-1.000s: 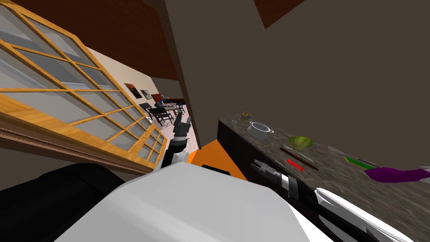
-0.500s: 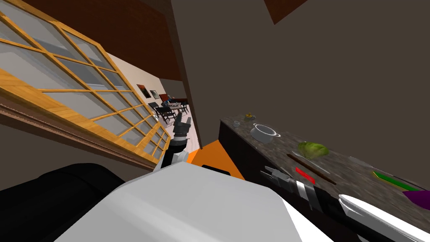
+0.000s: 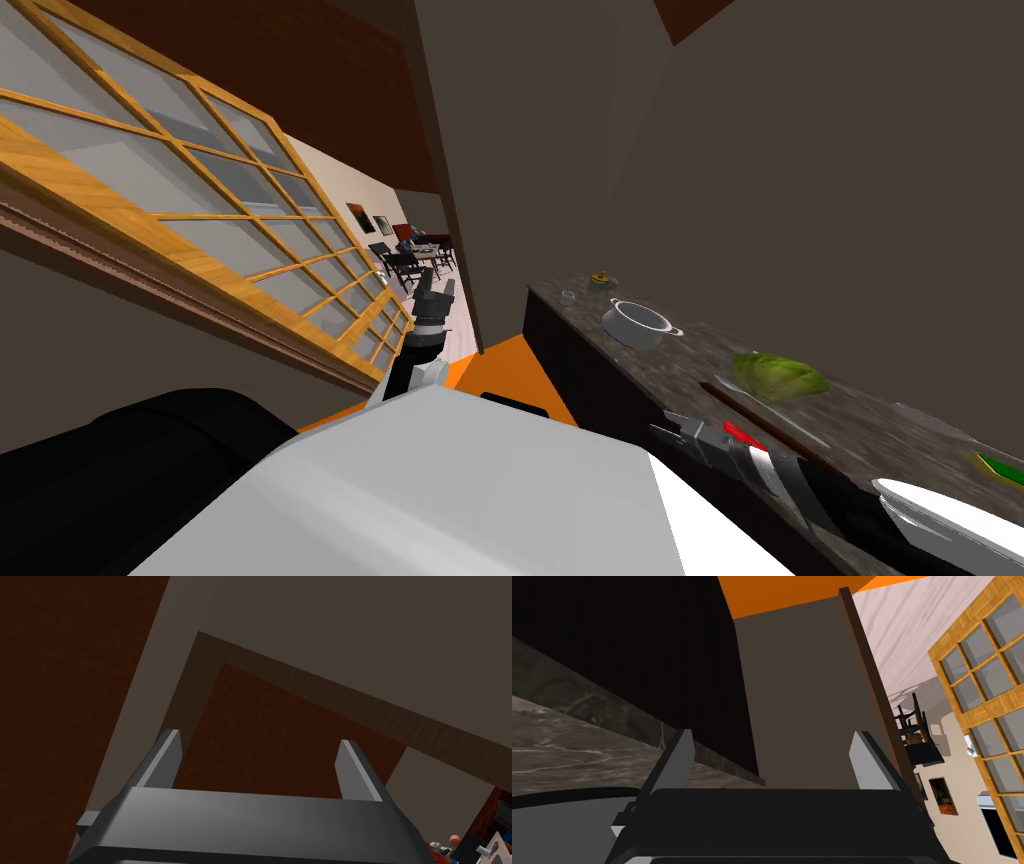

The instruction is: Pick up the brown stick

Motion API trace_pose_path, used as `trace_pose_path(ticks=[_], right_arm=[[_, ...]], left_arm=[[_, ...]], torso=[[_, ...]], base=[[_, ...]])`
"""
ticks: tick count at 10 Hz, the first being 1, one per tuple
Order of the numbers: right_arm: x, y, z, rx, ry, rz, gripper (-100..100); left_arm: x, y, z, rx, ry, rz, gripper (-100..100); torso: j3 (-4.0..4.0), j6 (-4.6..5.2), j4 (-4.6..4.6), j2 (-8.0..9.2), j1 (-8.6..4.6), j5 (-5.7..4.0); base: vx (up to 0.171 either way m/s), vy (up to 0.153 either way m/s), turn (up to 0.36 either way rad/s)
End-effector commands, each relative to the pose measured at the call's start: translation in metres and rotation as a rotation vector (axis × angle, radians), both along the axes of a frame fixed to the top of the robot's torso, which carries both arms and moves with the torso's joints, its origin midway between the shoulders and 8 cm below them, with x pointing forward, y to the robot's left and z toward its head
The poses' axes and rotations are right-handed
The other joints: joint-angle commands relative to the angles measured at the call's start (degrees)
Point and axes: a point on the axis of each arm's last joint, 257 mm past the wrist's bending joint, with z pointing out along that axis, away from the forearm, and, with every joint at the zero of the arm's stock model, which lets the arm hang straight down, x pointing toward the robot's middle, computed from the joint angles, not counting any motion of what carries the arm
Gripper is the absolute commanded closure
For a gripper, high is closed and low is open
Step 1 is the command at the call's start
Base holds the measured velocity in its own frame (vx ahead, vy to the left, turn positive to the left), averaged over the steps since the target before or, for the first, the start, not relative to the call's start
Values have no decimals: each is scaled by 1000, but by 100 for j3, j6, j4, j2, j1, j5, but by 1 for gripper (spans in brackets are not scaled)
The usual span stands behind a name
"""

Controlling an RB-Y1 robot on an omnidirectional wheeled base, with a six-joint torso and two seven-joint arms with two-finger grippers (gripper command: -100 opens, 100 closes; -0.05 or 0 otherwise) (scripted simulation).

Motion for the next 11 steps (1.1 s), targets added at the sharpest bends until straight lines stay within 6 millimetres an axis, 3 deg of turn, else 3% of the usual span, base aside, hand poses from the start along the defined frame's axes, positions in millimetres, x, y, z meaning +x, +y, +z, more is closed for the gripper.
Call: trace_pose_path(ticks=[1, 2, 3, 4, 5, 6, 8, 9, 11], right_arm=[[-11, -34, 3, -81, 41, 5, -100], [-11, -43, 7, -103, 45, 6, -100], [-24, -71, 8, -167, 81, 1, -100], [-23, -75, 12, -180, 83, 7, -100], [-35, -100, 17, -242, 119, 13, -100], [-36, -104, 18, -248, 120, 7, -100], [-65, -149, 28, -354, 195, 7, -100], [-65, -151, 29, -357, 195, 4, -100], [-98, -184, 34, -429, 269, -2, -100]], left_arm=[[0, 0, 0, 0, 0, 0, 0], [0, 0, 0, 0, 0, 0, 0], [0, 0, 0, 0, 0, 0, 0], [0, 0, 0, 0, 0, 0, 0], [0, 0, 0, 0, 0, 0, 0], [0, 0, 0, 0, 0, 0, 0], [0, 0, 0, 0, 0, 0, 0], [0, 0, 0, 0, 0, 0, 0], [0, 0, 0, 0, 0, 0, 0]], torso=[[0, 0, 0, 0, 0, 0], [-4, -3, -2, -8, -8, -1], [-4, -1, -2, -6, -6, -2], [-4, -4, -2, -7, -7, -2], [-4, 0, -2, -7, -2, -1], [-5, -3, -2, -9, -6, -1], [-6, -1, -2, -10, -8, -3], [-9, -3, -4, -16, -19, -4], [-12, -1, -5, -20, -11, -5]], base=[[60, -66, 162], [45, -59, 106], [45, -60, 175], [45, -51, 99], [51, -65, 157], [46, -61, 80], [63, -85, 170], [62, -81, 86], [89, -86, 137]])
